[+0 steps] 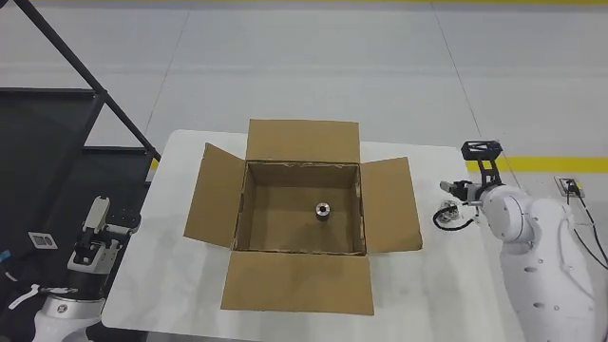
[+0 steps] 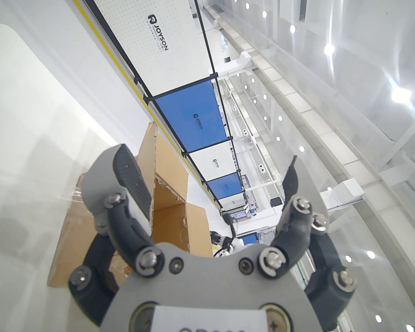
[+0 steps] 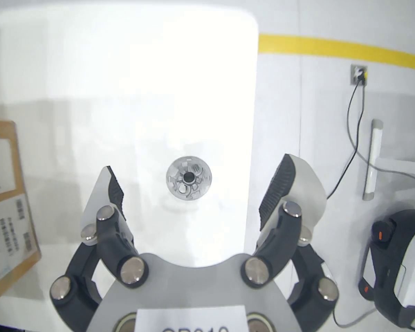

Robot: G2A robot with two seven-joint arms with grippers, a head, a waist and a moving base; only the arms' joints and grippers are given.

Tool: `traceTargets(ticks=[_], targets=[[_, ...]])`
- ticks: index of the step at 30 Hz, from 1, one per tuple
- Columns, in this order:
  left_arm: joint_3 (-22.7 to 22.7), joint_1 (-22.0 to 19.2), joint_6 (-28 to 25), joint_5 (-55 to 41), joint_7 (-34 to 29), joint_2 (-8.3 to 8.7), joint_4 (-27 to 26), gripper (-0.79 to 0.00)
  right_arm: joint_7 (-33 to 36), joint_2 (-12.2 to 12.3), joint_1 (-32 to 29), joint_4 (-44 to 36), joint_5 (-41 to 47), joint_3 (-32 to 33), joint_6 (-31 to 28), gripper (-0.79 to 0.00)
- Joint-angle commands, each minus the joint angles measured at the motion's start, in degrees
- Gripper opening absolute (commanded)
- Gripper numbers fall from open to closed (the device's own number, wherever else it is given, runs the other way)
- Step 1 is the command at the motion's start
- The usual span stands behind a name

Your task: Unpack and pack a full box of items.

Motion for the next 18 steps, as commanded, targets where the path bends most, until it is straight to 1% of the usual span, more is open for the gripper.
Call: traceTargets(ticks=[1, 2, 4, 6, 7, 8, 10, 11, 14, 18], targets=[[0.0, 0.0, 0.0, 0.0, 0.0, 0.0, 0.0, 0.0, -1.26, -0.02, -4.95, -14.21, -1.03, -0.89, 0.31, 0.0], [0.0, 0.0, 0.0, 0.0, 0.0, 0.0, 0.0, 0.0, -2.51, -0.07, -6.91, -19.49, -0.2, -1.8, -0.74, 0.0], [0.0, 0.0, 0.0, 0.0, 0.0, 0.0, 0.0, 0.0, -4.44, -0.05, -9.95, -26.93, 2.06, -4.01, -5.49, 0.0], [0.0, 0.0, 0.0, 0.0, 0.0, 0.0, 0.0, 0.0, -4.52, 0.07, -10.74, -29.96, 3.93, -7.43, -12.29, 0.0], [0.0, 0.0, 0.0, 0.0, 0.0, 0.0, 0.0, 0.0, -3.58, 0.14, -10.06, -29.9, 3.82, -9.34, -15.46, 0.0], [0.0, 0.0, 0.0, 0.0, 0.0, 0.0, 0.0, 0.0, -2.74, 0.1, -8.91, -29.2, 3.13, -11.67, -17.19, 0.0], [0.0, 0.0, 0.0, 0.0, 0.0, 0.0, 0.0, 0.0, -1.7, -0.28, -5.36, -25.65, 5.2, -17.39, -21.33, 0.0], [0.0, 0.0, 0.0, 0.0, 0.0, 0.0, 0.0, 0.0, -0.88, -0.56, -2.93, -22.95, 5.83, -19.87, -22.28, 0.0], [0.0, 0.0, 0.0, 0.0, 0.0, 0.0, 0.0, 0.0, 1.22, -1.92, 5.05, -13.16, 7.68, -27.53, -22.34, 0.0], [0.0, 0.0, 0.0, 0.0, 0.0, 0.0, 0.0, 0.0, 2.07, -4.35, 14.85, 1.15, 13.55, -35.93, -22.69, 0.0]])
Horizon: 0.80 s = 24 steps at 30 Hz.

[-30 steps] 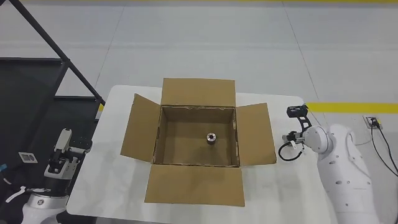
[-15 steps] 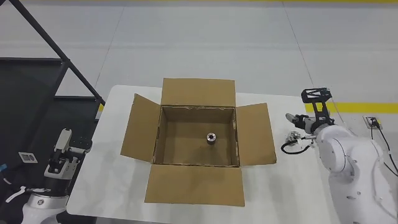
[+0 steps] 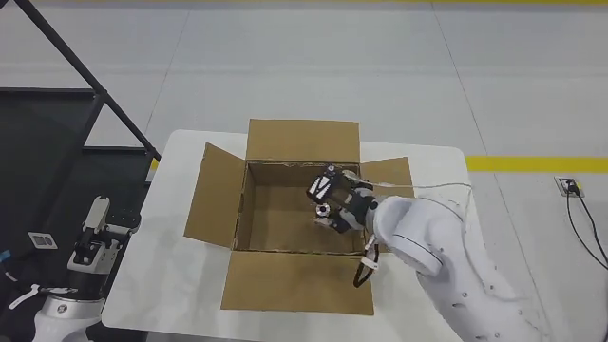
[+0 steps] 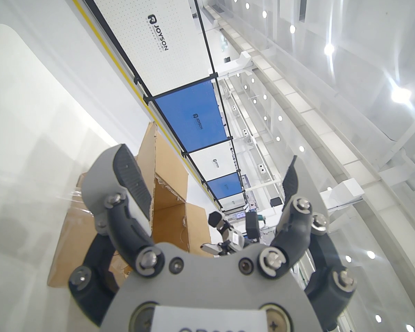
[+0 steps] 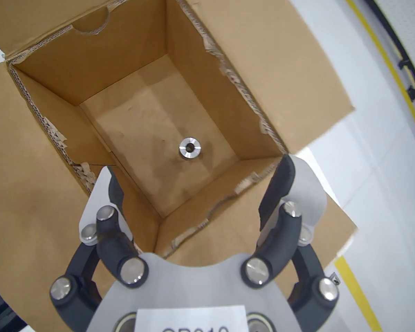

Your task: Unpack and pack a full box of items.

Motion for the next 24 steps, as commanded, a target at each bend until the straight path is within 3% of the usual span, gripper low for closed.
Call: traceTargets(ticks=[1, 6, 13, 22, 23, 24], targets=[[0.0, 0.0, 0.0, 0.0, 0.0, 0.0, 0.0, 0.0, 0.42, -1.34, 5.54, 8.94, 2.1, -4.28, 0.67, 0.0], [0.0, 0.0, 0.0, 0.0, 0.0, 0.0, 0.0, 0.0, -2.03, -5.23, 14.34, 26.8, 7.29, -12.44, 2.43, 0.0], [0.0, 0.0, 0.0, 0.0, 0.0, 0.0, 0.0, 0.0, -6.88, -10.13, 20.48, 45.7, 11.24, -18.72, 5.72, 0.0], [0.0, 0.0, 0.0, 0.0, 0.0, 0.0, 0.0, 0.0, -11.68, -14.27, 23.37, 58.92, 14.62, -21.75, 3.92, 0.0], [0.0, 0.0, 0.0, 0.0, 0.0, 0.0, 0.0, 0.0, -12.1, -14.6, 23.57, 59.87, 14.57, -21.96, 4.12, -0.037], [0.0, 0.0, 0.0, 0.0, 0.0, 0.0, 0.0, 0.0, -12.48, -14.93, 23.7, 60.66, 14.45, -22.21, 4.33, -0.191]])
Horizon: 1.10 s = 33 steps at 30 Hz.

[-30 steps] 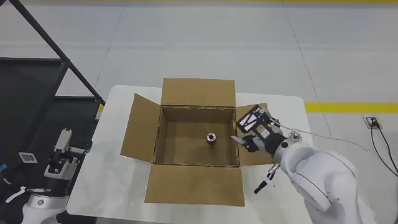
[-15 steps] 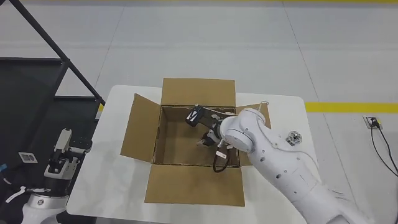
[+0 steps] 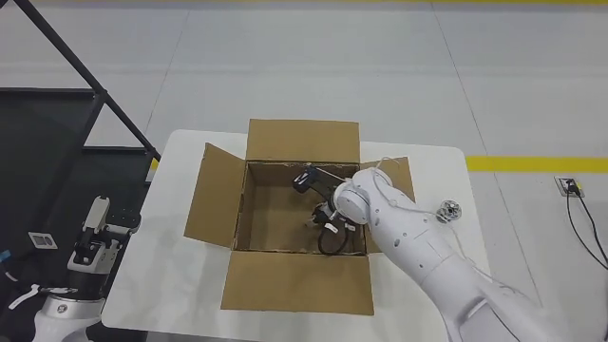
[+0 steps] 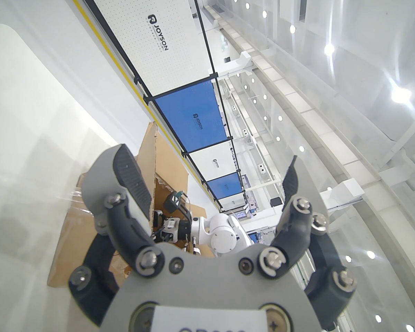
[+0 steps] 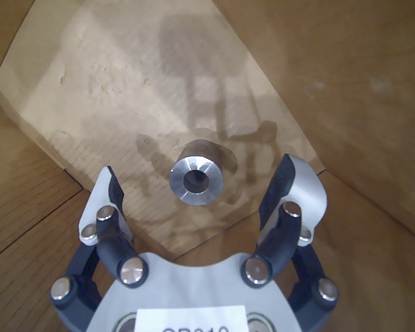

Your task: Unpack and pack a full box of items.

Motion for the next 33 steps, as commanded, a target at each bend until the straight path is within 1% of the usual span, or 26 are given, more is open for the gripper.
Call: traceTargets(ticks=[1, 2, 5, 10, 14, 17, 20, 23, 25, 27, 30, 32, 33], targets=[[0.0, 0.0, 0.0, 0.0, 0.0, 0.0, 0.0, 0.0, -0.68, -0.66, 0.28, 1.61, -0.32, -0.52, 0.39, -0.422], [0.0, 0.0, 0.0, 0.0, 0.0, 0.0, 0.0, 0.0, -1.06, -0.99, 0.39, 2.26, -0.38, -0.74, 0.46, -0.499], [0.0, 0.0, 0.0, 0.0, 0.0, 0.0, 0.0, 0.0, -1.86, -1.86, 0.8, 4.09, -0.27, -1.13, 0.36, -0.785], [0.0, 0.0, 0.0, 0.0, 0.0, 0.0, 0.0, 0.0, -2.46, -2.78, 1.64, 6.16, -0.4, -1.33, -0.64, -0.785], [0.0, 0.0, 0.0, 0.0, 0.0, 0.0, 0.0, 0.0, -3.15, -2.92, 1.81, 5.92, -0.36, -0.92, -2.06, -0.785], [0.0, 0.0, 0.0, 0.0, 0.0, 0.0, 0.0, 0.0, -3.83, -2.38, 1.68, 3.94, -0.25, 0.09, -3.35, -0.785], [0.0, 0.0, 0.0, 0.0, 0.0, 0.0, 0.0, 0.0, -4.05, -0.89, 1.11, -1.18, -0.94, 2.07, -4.23, -0.785], [0.0, 0.0, 0.0, 0.0, 0.0, 0.0, 0.0, 0.0, -2.21, 1.99, -1.24, -11.4, -3.06, 6.04, -3.19, -0.785], [0.0, 0.0, 0.0, 0.0, 0.0, 0.0, 0.0, 0.0, 0.99, 4.81, -5.25, -22.67, -5.51, 10.73, -1.44, -0.785], [0.0, 0.0, 0.0, 0.0, 0.0, 0.0, 0.0, 0.0, 5.71, 8.11, -12.13, -38.1, -8.94, 17.78, 0.15, -0.785], [0.0, 0.0, 0.0, 0.0, 0.0, 0.0, 0.0, 0.0, 12.9, 12.17, -25.96, -62.77, -13.99, 30.47, 1.25, -0.785], [0.0, 0.0, 0.0, 0.0, 0.0, 0.0, 0.0, 0.0, 15.12, 13.66, -33.76, -74.25, -17.19, 37.35, 2.35, -0.785], [0.0, 0.0, 0.0, 0.0, 0.0, 0.0, 0.0, 0.0, 15.25, 14.14, -36.99, -78.36, -18.21, 40.19, 2.79, -0.785]])
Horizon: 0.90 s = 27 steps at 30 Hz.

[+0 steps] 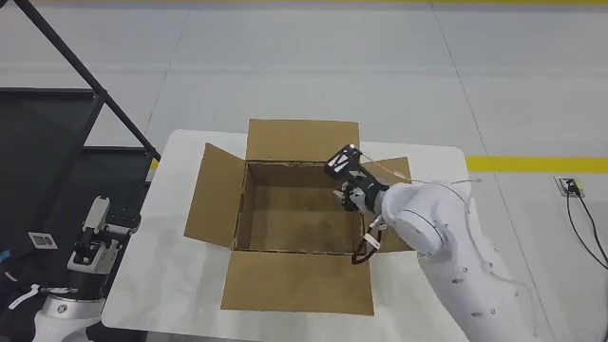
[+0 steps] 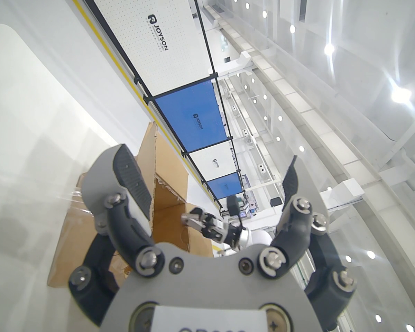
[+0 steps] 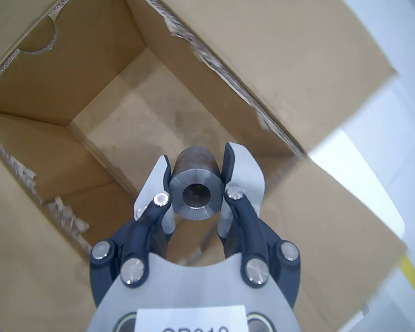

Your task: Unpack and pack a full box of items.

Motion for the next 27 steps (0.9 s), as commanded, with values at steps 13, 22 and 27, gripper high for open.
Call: traceTargets(ticks=[13, 22, 27], targets=[[0.0, 0.0, 0.0, 0.0, 0.0, 0.0, 0.0, 0.0, -4.05, 2.72, -27.16, -11.29, -3.12, 29.08, 6.64, -0.785], [0.0, 0.0, 0.0, 0.0, 0.0, 0.0, 0.0, 0.0, -8.07, 3.06, -21.65, 9.27, 2.21, 27.66, 4.5, -0.785], [0.0, 0.0, 0.0, 0.0, 0.0, 0.0, 0.0, 0.0, -7.51, 3.32, -19.63, 12.99, -0.15, 26.32, 6.5, -0.785]])
